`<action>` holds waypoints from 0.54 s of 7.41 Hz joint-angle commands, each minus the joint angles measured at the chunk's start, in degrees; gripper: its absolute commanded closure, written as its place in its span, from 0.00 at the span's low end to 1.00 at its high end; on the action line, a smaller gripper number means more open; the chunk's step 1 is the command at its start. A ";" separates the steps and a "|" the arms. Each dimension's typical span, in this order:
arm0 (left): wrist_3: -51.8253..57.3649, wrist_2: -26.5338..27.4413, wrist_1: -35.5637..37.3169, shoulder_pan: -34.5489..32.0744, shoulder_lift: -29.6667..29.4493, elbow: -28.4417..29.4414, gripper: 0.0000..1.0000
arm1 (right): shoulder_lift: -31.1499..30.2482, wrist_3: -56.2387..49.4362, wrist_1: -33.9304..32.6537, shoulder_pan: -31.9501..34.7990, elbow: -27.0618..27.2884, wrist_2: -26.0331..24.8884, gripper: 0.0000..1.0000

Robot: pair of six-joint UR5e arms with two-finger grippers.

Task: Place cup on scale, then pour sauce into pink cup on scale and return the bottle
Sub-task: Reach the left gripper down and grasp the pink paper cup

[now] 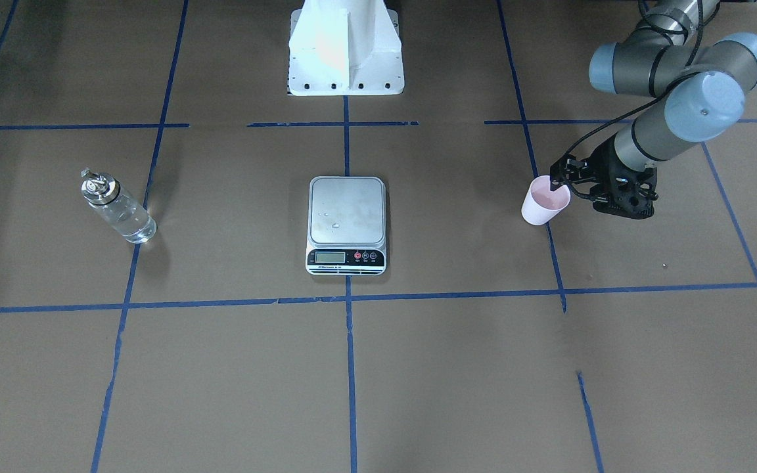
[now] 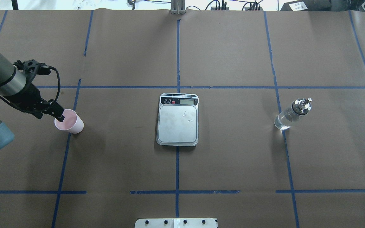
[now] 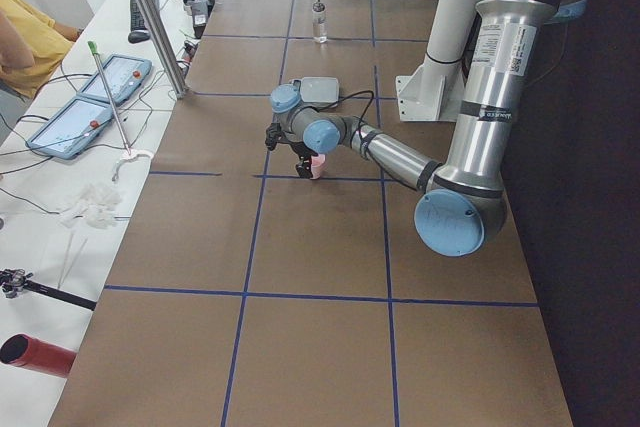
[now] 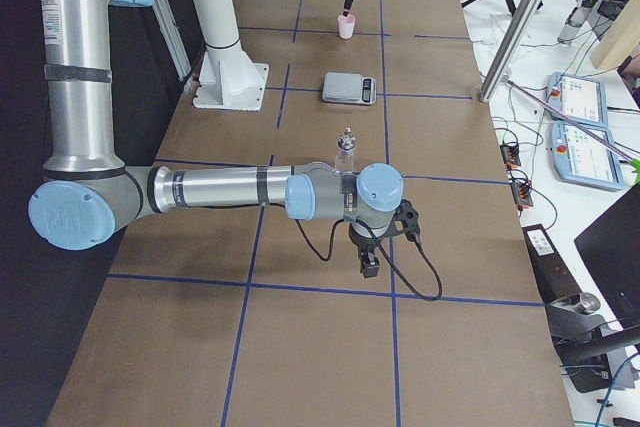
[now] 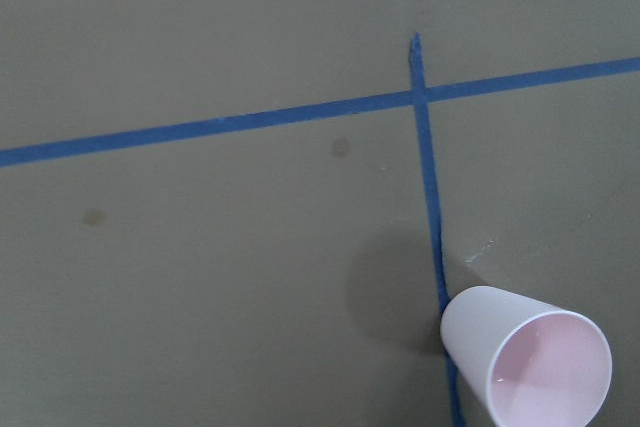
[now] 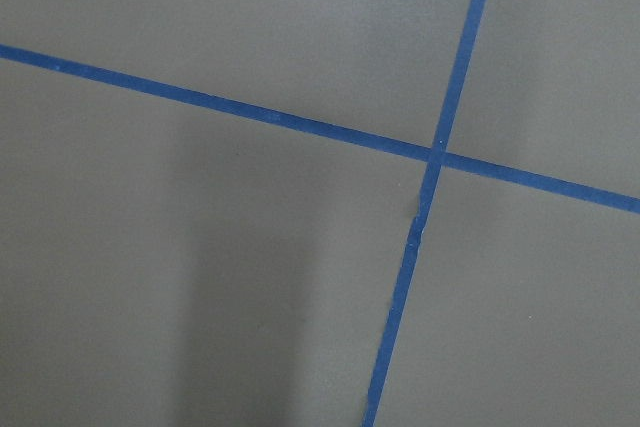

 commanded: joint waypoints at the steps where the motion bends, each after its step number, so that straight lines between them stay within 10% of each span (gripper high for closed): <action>1: -0.01 0.00 0.00 0.43 -0.10 0.75 0.47 | 0.00 0.00 0.00 0.00 -0.03 0.01 0.00; 4: -0.02 0.00 0.09 0.43 -1.41 2.33 0.76 | 0.00 -0.09 0.00 0.00 -0.04 -0.07 0.00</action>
